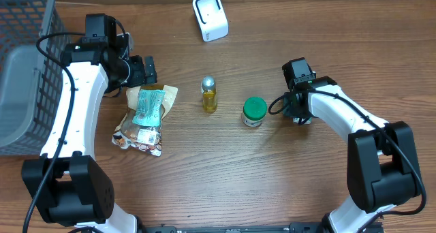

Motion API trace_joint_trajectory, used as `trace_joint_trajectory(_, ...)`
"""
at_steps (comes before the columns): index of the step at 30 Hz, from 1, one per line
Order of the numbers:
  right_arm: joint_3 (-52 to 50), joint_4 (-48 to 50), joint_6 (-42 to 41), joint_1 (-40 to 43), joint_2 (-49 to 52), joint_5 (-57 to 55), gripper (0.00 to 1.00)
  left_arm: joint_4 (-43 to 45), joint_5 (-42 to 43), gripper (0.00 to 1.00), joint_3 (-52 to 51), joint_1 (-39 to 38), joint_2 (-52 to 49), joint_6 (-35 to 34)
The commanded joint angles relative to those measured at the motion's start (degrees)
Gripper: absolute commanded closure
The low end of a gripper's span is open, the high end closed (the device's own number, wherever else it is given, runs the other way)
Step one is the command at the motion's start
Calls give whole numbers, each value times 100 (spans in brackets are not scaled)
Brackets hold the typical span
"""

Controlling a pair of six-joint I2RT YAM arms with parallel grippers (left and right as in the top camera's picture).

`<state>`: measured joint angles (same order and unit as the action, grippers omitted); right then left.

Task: Scan the item barcode

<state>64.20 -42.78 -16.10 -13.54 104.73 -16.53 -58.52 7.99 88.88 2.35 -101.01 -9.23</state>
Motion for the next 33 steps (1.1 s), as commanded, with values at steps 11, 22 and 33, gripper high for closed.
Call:
trace_joint_trajectory(11,997,-750,142,883,-820,2621,96,9,46,1,101,-13,98,63)
trace_joint_trajectory(22,184,-472,1362,2747,-828,7090,96,9,46,0,101,-13,98,63)
trace_joint_trajectory(33,-1425,1515,1141,2927,-638,7875,96,9,46,1,101,-13,98,63)
